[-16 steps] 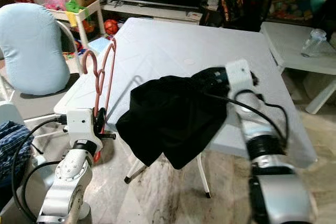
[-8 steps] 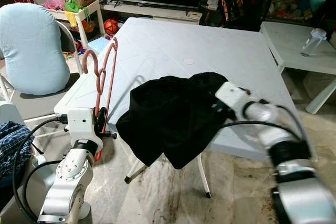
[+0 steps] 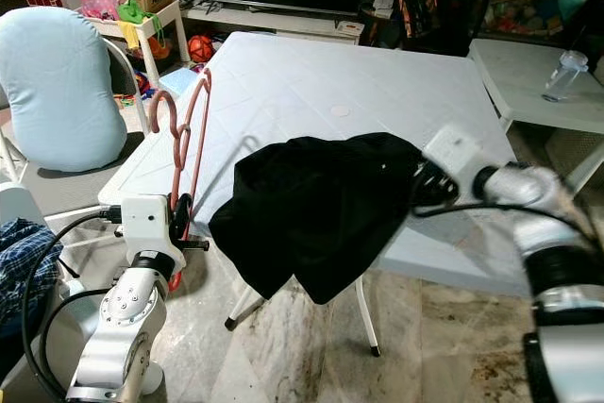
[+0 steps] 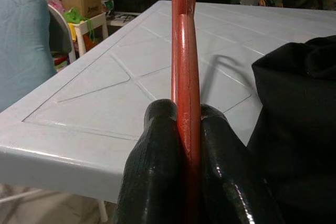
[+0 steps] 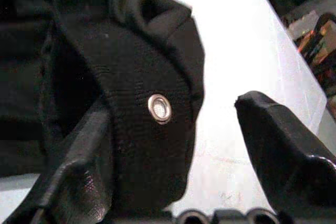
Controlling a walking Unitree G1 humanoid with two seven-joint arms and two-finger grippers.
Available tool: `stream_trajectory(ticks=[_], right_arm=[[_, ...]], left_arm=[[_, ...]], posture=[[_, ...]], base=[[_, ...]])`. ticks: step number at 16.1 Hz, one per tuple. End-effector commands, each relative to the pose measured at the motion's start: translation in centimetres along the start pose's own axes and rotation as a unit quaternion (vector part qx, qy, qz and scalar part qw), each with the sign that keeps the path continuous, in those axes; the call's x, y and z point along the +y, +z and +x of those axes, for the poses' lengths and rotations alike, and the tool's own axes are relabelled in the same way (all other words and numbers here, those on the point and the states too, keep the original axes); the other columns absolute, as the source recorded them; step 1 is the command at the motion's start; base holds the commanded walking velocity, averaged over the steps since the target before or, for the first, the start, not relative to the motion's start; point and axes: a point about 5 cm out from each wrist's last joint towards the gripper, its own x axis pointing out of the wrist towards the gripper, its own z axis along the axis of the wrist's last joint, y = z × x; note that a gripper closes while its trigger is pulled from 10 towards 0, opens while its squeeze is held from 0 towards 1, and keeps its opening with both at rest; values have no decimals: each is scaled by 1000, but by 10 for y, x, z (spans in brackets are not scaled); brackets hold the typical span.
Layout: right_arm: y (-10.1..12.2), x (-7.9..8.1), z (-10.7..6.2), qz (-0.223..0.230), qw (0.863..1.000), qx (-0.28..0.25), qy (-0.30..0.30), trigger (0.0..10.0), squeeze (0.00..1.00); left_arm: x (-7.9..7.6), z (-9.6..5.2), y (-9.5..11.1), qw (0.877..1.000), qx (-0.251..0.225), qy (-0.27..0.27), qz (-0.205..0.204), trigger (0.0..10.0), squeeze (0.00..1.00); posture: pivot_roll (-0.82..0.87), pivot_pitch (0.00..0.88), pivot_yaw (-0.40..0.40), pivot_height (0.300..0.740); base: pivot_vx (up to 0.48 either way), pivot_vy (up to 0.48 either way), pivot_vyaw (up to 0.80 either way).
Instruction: Hang hanger
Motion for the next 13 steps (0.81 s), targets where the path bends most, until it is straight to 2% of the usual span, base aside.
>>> stream_trajectory(ticks=[1,3,5,6,9,11,12,13], right_arm=[[1,-4,-10,9,1000,-10,23,10000,0],[2,-2,-24,22,996,-27,79,10000,0],[-2,5,-33,24,992,-16,125,10000,0],[-6,13,-37,31,987,-3,156,10000,0],[3,32,-40,56,974,-39,217,10000,0],[19,53,-36,107,955,-93,262,10000,0],[23,65,-34,126,946,-103,281,10000,0],[25,88,-26,162,930,-118,307,10000,0]], left_arm=[[-1,0,-1,1000,5,-7,5,10000,0],[-1,-1,-2,1000,9,-11,6,10000,0],[-2,-1,-3,1000,10,-16,6,10000,0],[-2,0,-3,1000,12,-18,5,10000,0],[-3,0,-2,1000,10,-26,5,10000,0],[-2,0,-2,1000,12,-28,6,10000,0],[-2,1,-2,1000,12,-28,5,10000,0],[-2,1,-2,1000,12,-28,5,10000,0]], posture=[[52,0,-28,740],[49,0,-23,740],[44,0,-19,740],[43,0,-18,740],[41,0,-13,740],[42,0,-13,740],[44,0,-15,740],[47,0,-16,740]], base=[[0,0,0],[0,0,0],[0,0,0],[0,0,0],[0,0,0],[0,0,0],[0,0,0],[0,0,0]])
